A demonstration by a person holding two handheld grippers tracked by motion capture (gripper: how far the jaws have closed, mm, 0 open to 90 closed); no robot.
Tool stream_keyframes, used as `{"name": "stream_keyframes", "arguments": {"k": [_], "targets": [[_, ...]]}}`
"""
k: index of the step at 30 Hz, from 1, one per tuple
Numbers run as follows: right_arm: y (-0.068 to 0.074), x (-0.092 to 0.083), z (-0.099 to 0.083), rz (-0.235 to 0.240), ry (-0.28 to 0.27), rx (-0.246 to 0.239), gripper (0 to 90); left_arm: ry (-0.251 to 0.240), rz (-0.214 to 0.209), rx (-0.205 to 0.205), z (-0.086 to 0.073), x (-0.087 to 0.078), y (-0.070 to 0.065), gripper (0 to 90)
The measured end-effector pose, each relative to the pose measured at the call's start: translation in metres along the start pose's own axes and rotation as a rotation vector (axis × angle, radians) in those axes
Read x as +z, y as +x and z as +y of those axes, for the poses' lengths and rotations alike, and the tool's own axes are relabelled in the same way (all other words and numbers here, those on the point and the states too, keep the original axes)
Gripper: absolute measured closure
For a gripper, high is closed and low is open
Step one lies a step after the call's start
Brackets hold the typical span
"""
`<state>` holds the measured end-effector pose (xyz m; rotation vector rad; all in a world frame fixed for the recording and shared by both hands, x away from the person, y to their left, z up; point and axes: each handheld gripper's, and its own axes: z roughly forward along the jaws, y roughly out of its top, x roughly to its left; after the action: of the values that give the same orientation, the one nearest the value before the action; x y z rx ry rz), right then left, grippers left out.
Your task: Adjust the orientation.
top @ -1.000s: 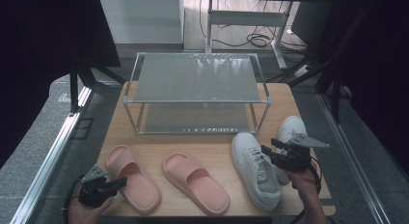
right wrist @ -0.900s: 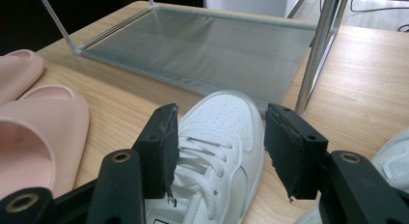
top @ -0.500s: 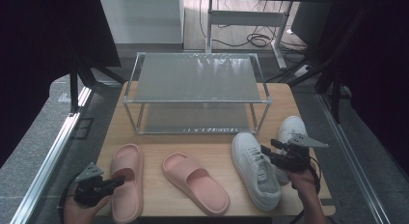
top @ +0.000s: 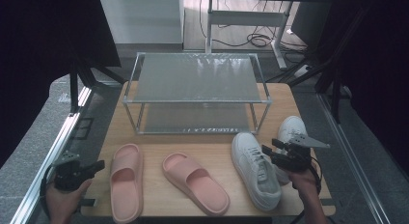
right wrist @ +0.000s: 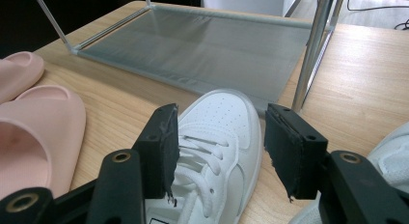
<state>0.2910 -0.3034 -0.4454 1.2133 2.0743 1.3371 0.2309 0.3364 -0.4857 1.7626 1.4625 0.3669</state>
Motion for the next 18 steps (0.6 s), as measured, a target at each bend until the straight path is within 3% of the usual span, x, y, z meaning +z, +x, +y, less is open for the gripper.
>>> {"name": "stream_keyframes", "arguments": {"k": [12,18], "targets": [[0.002,-0.003,0.0,-0.003,-0.004,-0.004,47.0,0.085,0.03,0.003,-0.001,0.034,0.006,90.0],[0.003,-0.003,0.0,-0.004,-0.006,-0.004,47.0,0.077,0.029,-0.005,0.001,0.042,0.006,90.0]]}}
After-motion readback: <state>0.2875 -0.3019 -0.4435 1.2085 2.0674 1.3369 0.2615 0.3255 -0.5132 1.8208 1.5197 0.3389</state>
